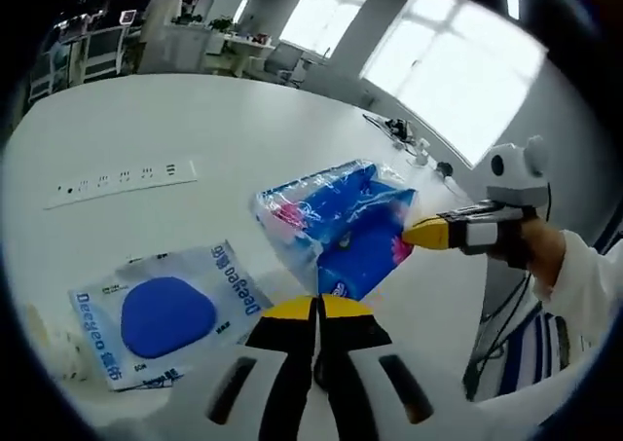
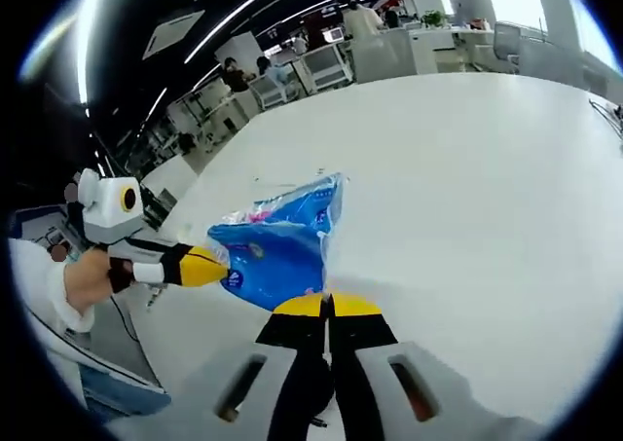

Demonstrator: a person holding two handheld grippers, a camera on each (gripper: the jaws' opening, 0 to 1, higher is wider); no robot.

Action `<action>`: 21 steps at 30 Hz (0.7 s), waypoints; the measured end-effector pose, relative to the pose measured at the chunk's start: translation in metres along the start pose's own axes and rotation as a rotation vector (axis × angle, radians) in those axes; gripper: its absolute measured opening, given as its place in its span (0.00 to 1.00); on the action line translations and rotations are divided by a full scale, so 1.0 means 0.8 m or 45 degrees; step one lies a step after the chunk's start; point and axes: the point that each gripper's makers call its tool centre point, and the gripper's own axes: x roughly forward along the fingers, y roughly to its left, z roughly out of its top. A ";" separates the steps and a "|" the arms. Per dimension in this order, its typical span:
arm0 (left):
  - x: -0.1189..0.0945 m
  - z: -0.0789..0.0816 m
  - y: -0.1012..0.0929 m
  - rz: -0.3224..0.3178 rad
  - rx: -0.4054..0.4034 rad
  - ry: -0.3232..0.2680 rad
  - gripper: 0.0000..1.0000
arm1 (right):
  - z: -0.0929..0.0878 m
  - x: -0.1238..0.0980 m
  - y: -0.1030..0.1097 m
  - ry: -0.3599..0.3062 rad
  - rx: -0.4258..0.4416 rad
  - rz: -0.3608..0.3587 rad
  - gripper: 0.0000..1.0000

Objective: Arrange the tabletop items into an orderly group along one side of the table until the central work area is clear of visible clutter.

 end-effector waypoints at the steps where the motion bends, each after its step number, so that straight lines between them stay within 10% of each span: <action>1: 0.006 -0.001 -0.002 0.002 0.004 0.015 0.00 | -0.003 0.001 -0.006 0.004 0.009 -0.008 0.00; 21: 0.071 -0.027 0.033 0.088 -0.234 0.180 0.00 | -0.035 0.071 -0.064 0.106 0.065 -0.040 0.00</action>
